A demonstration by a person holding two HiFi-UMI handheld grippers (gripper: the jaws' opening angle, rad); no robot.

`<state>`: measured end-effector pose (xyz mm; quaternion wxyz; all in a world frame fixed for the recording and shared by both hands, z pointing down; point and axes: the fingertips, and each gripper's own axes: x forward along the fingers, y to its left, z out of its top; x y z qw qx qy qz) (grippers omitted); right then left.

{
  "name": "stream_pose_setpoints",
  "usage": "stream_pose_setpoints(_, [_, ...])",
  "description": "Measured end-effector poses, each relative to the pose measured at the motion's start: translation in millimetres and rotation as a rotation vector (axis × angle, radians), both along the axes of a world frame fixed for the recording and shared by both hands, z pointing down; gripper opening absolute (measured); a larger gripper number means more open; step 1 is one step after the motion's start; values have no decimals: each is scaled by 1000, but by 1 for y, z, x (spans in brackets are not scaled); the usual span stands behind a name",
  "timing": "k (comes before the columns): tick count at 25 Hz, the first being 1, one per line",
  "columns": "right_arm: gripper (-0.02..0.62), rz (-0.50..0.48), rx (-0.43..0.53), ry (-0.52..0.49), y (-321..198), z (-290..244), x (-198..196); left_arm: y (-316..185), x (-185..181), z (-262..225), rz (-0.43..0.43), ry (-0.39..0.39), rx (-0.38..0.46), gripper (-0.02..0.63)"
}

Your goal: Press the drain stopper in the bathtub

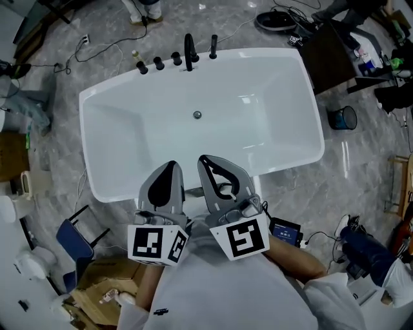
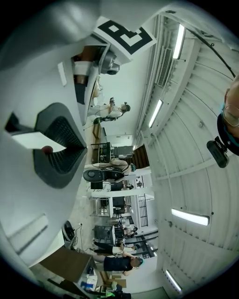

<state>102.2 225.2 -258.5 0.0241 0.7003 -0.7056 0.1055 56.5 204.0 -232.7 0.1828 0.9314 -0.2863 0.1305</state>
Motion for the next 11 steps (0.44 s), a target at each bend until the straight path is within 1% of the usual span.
stream_pose_setpoints(3, [2,-10,-10,-13,4,9,3,7,4,9,11,-10,-16,-2])
stream_pose_setpoints(6, [2,-27,-11,-14,3,21,9,9,6,15,3,-17,-18,-2])
stream_pose_setpoints(11, [2,0,-30,-4,10,32,31,18,10,24,5,-32,-5,-2])
